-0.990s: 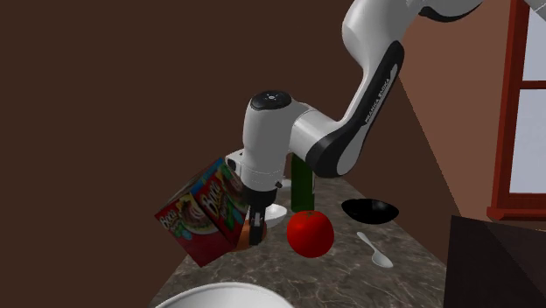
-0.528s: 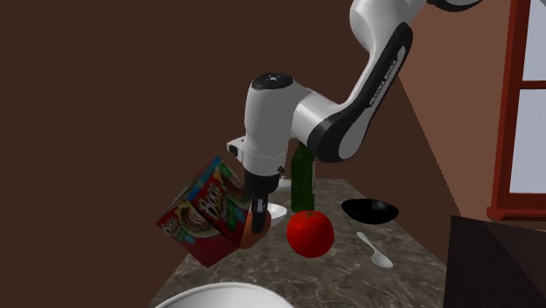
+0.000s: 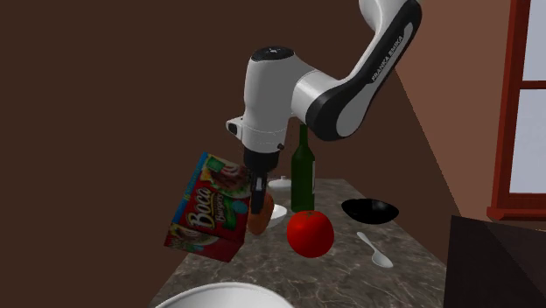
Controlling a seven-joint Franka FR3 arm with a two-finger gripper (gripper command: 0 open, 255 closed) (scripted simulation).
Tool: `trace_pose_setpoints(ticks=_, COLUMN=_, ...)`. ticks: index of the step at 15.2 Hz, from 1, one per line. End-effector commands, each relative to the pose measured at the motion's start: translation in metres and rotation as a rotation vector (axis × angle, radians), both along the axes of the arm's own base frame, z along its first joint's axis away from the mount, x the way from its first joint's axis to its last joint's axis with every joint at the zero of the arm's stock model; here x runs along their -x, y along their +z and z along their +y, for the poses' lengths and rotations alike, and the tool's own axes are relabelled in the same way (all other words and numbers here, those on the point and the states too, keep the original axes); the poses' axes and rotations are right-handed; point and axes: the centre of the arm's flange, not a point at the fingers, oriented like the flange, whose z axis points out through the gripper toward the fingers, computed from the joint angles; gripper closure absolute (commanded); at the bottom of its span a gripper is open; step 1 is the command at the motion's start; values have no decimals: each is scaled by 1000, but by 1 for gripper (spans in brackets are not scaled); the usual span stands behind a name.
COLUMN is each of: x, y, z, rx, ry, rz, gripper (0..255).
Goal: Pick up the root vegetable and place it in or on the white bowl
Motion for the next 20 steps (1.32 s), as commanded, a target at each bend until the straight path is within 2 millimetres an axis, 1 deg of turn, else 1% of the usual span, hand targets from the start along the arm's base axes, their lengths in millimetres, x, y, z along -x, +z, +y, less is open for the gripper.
trace_pose_setpoints(ticks=1, x=-4, y=16, z=1, rx=-3, ry=0, rz=-8, gripper=255)
trace_pose_setpoints(ticks=4, x=-4, y=32, z=1, rx=-3, ry=0, rz=-8, gripper=255)
trace_pose_setpoints(ticks=5, x=-4, y=32, z=1, rx=-3, ry=0, rz=-7, gripper=255)
trace_pose_setpoints(ticks=16, x=-68, y=46, z=-129, rx=-3, ry=0, rz=-8, gripper=255)
trace_pose_setpoints(ticks=17, x=-78, y=48, z=-150, rx=-3, ry=0, rz=-8, gripper=255)
trace_pose_setpoints(ticks=20, x=-78, y=32, z=-150, rx=-3, ry=0, rz=-8, gripper=255)
